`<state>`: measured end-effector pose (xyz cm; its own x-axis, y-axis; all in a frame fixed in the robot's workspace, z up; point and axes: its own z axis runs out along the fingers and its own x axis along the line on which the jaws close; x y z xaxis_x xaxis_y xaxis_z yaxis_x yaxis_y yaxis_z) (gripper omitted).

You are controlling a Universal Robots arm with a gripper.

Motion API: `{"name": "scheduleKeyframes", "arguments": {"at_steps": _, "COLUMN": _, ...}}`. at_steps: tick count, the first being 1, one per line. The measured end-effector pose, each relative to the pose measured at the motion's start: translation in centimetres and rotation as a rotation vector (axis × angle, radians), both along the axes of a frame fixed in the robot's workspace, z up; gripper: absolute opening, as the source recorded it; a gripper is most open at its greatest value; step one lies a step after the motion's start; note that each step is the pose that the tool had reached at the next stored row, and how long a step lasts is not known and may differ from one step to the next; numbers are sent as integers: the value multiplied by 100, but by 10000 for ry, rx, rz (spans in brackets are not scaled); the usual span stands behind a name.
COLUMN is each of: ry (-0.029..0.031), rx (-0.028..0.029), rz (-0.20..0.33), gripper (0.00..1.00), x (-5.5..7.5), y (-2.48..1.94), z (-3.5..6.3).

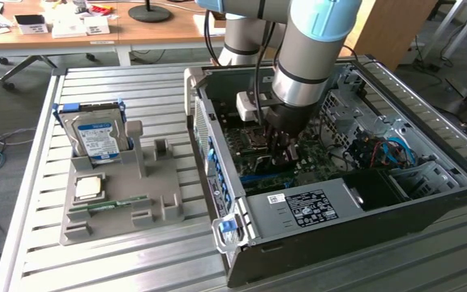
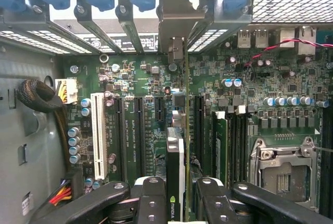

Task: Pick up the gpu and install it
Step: 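Insert the gpu into the slot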

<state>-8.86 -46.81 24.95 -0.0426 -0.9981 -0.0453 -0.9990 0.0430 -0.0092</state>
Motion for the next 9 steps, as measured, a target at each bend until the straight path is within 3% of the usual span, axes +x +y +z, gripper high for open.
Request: {"name": "scheduleKeyframes", "arguments": {"at_steps": 9, "ry": 2, "rx": -15, "rz": -3, "gripper": 27, "x": 0, "y": 14, "z": -1}}
